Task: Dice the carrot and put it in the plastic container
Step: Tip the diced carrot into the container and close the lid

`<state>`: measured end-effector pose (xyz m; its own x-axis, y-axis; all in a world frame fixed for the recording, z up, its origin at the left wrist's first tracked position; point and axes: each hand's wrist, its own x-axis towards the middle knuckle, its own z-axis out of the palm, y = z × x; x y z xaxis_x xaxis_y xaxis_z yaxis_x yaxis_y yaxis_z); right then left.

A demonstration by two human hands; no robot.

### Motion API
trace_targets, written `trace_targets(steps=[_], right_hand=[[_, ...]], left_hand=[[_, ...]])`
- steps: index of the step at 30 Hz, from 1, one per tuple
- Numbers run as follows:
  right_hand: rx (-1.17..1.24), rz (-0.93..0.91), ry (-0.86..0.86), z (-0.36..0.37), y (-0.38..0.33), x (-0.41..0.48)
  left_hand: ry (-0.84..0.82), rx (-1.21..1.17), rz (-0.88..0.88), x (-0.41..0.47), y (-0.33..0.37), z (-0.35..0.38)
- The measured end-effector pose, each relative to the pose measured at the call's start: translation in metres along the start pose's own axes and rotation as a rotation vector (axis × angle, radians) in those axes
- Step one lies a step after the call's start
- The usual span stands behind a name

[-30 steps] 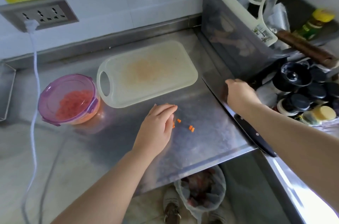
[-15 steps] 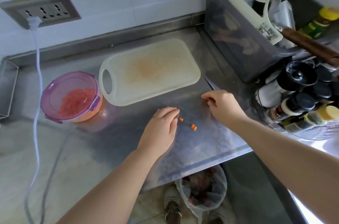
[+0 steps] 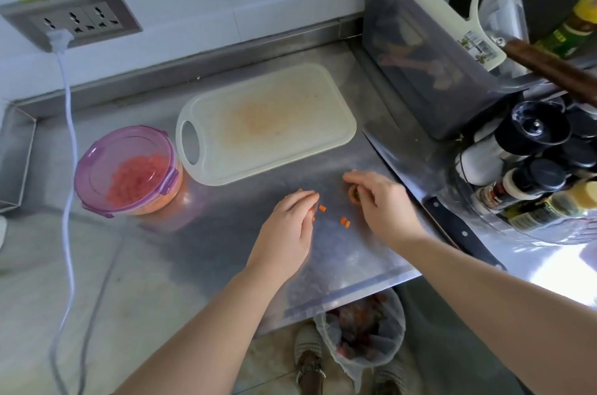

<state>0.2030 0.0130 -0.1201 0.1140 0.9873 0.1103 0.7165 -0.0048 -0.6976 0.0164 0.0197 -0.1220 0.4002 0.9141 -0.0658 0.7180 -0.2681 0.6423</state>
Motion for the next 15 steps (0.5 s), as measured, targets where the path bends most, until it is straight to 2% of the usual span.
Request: trace_targets(steps=[3, 5, 8, 10, 13, 15], right_hand=[[0.097, -0.124, -0.082, 0.011, -0.008, -0.019], [0.17, -0.141, -0.119, 0.009, -0.012, -0.024], [0.269, -0.018, -0.066, 0.002, -0.015, -0.016], [0.333, 0.074, -0.096, 0.003, -0.016, -0.01], [0.506, 0.133, -0.154, 0.015, -0.022, -0.011], [0.626, 0.179, -0.13, 0.02, -0.024, -0.019]], left_hand=[[0.003, -0.084, 0.001, -0.004, 0.005, 0.0], [0.034, -0.179, 0.004, -0.008, 0.007, -0.001], [0.174, -0.313, -0.067, -0.008, 0.003, 0.0], [0.244, -0.404, -0.135, -0.006, 0.004, 0.005], [0.279, -0.472, -0.174, -0.004, 0.018, 0.017], [0.292, -0.53, -0.207, -0.005, 0.029, 0.027]])
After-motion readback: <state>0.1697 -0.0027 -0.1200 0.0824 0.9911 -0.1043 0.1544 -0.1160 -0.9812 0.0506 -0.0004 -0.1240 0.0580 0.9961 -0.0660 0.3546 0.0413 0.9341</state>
